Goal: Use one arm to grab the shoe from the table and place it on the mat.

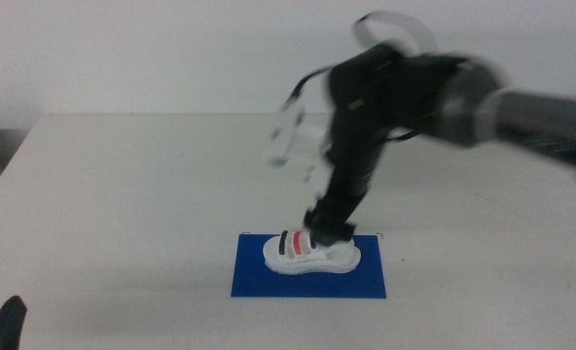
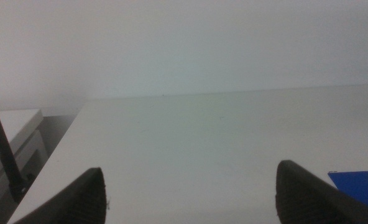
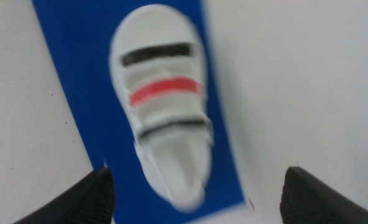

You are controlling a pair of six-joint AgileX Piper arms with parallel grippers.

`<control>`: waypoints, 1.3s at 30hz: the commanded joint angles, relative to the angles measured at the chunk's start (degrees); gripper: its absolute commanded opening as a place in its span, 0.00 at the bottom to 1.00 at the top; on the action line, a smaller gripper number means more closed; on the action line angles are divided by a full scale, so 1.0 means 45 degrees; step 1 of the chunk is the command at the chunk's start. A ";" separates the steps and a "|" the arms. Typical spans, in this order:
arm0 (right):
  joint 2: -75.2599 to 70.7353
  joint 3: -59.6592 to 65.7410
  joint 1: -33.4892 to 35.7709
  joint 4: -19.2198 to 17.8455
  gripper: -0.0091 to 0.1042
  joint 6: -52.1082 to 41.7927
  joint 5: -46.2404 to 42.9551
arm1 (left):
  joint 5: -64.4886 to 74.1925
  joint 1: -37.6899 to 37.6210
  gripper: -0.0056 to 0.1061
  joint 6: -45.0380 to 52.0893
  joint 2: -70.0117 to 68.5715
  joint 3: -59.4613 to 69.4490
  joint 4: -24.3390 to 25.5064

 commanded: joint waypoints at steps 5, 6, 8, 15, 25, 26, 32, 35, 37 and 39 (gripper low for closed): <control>-0.5932 0.4545 -0.1499 0.0886 0.89 0.1802 -0.4117 | -0.1032 -0.0052 0.89 -0.0062 -0.0165 0.0090 -0.0122; -0.6846 0.5234 -0.1793 0.1049 0.89 0.2042 -0.4791 | -0.1032 -0.0052 0.89 -0.0062 -0.0165 0.0090 -0.0122; -0.8646 0.6915 -0.2417 0.1225 0.89 0.2574 -0.6094 | -0.1032 -0.0052 0.89 -0.0062 -0.0165 0.0090 -0.0122; -1.4154 1.1988 -0.4303 0.1219 0.89 0.4605 -0.9727 | -0.1032 -0.0052 0.89 -0.0062 -0.0165 0.0090 -0.0122; -2.0018 1.6776 -0.4657 0.0768 0.89 0.5334 -1.2459 | -0.1032 -0.0052 0.89 -0.0062 -0.0165 0.0090 -0.0122; -2.0706 1.7249 -0.4657 0.0696 0.89 0.5334 -1.2810 | -0.1032 -0.0052 0.89 -0.0062 -0.0165 0.0090 -0.0122; -2.3208 1.8654 -0.4657 0.0577 0.89 0.5334 -1.2999 | -0.1032 -0.0052 0.89 -0.0062 -0.0165 0.0090 -0.0122; -2.3347 1.8976 -0.4657 -0.0111 0.89 0.5334 -1.3319 | -0.1032 -0.0052 0.89 -0.0062 -0.0165 0.0090 -0.0122; -2.3363 1.9373 -0.4644 -0.0429 0.89 0.5334 -1.3848 | -0.1032 -0.0052 0.89 -0.0062 -0.0165 0.0090 -0.0122; -2.3363 1.9906 -0.4644 -0.0597 0.89 0.5334 -1.4367 | -0.1032 -0.0052 0.89 -0.0062 -0.0165 0.0090 -0.0122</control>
